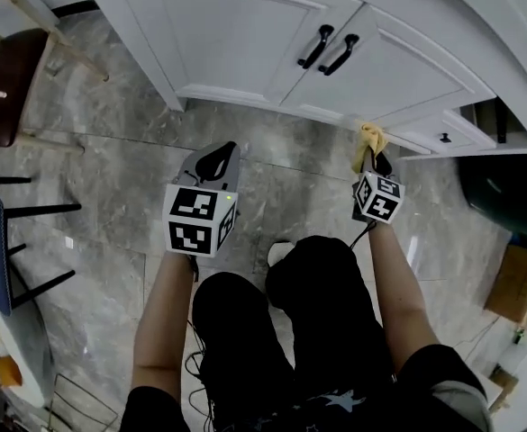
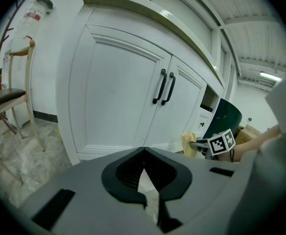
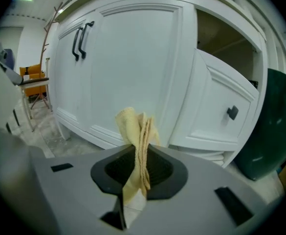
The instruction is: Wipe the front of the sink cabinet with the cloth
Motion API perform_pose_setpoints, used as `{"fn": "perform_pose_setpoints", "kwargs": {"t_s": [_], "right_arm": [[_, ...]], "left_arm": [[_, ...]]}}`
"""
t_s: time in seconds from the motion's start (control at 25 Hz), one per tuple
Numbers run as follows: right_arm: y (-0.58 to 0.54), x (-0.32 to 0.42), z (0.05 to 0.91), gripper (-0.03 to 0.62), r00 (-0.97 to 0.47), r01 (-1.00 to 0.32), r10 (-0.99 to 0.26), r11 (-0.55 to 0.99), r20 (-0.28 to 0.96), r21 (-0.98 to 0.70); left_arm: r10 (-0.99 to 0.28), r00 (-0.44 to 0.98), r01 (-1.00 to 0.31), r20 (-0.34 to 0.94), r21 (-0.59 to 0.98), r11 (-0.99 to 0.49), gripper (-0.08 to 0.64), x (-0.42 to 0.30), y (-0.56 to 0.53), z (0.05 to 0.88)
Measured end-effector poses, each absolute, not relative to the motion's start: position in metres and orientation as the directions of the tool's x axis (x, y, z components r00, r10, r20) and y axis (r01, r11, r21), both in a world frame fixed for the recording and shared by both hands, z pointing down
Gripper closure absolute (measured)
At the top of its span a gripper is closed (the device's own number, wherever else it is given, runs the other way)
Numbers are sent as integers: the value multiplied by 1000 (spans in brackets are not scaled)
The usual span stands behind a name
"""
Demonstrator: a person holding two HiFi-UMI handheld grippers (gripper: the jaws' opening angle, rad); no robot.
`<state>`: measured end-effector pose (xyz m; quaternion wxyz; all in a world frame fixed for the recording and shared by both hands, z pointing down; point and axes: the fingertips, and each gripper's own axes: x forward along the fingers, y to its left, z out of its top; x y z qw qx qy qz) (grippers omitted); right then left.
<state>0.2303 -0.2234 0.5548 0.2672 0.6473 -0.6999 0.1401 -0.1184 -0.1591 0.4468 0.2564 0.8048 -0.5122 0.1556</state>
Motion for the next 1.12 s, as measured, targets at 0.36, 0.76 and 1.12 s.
{"fn": "perform_pose_setpoints", "kwargs": {"t_s": [0.36,0.76,1.12], "right_arm": [[-178,138,461,531,-195,-938,-777,325,599,117],[-70,64,284,531,-373,-876,-757,478,537,64],[37,58,160,531,-367,-915,-761,399,534,-60]], "left_arm": [[-734,362,-921,574,344,-185,543,-176,-83,417],[-660,437,-895,611,370,-250,543,-167,33,300],[-611,498,-867,615,333,-372,543,-185,114,176]]}}
